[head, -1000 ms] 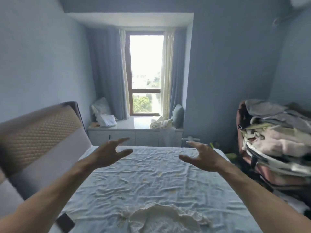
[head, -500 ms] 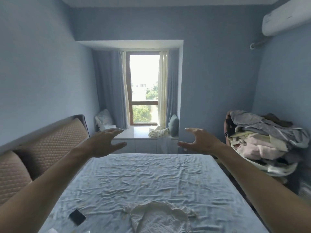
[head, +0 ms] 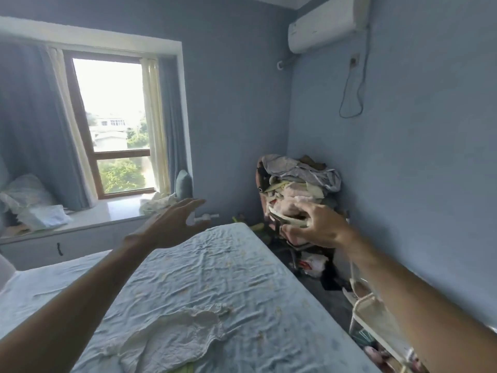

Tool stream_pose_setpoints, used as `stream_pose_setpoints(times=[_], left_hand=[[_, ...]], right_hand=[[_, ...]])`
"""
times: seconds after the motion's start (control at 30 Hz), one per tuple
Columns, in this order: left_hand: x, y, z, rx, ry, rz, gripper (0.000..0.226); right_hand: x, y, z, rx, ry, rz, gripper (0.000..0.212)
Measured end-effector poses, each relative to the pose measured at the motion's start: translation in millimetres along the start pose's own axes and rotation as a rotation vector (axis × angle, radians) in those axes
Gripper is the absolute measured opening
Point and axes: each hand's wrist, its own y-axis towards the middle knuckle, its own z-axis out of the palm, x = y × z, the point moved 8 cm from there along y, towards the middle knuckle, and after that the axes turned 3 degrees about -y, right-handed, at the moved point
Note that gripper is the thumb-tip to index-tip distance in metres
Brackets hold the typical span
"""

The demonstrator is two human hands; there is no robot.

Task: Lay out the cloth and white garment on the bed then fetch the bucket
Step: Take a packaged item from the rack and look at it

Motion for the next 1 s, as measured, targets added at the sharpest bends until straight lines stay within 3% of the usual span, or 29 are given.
stream_pose_setpoints(times=[0.17, 0.27, 0.6, 0.83, 1.0], left_hand=[[-122, 61, 68, 0.078, -0.064, 0.207, 0.086], [-209, 91, 107, 0.125, -0.114, 0.322, 0.091], [-494, 156, 236, 0.205, -0.222, 0.587, 0.084], [-601, 184, 301, 0.281, -0.254, 0.62, 0.082], [-635, 213, 354, 0.315, -0.263, 0.639, 0.106]], right_hand=[[-113, -75, -38, -0.026, -0.034, 0.25, 0.098], [-185, -122, -59, -0.055, -0.057, 0.372, 0.105], [-404, -255, -120, -0.066, -0.11, 0.609, 0.099], [-517, -276, -123, -0.053, -0.068, 0.665, 0.101], [-579, -267, -95, -0.021, -0.026, 0.706, 0.103]])
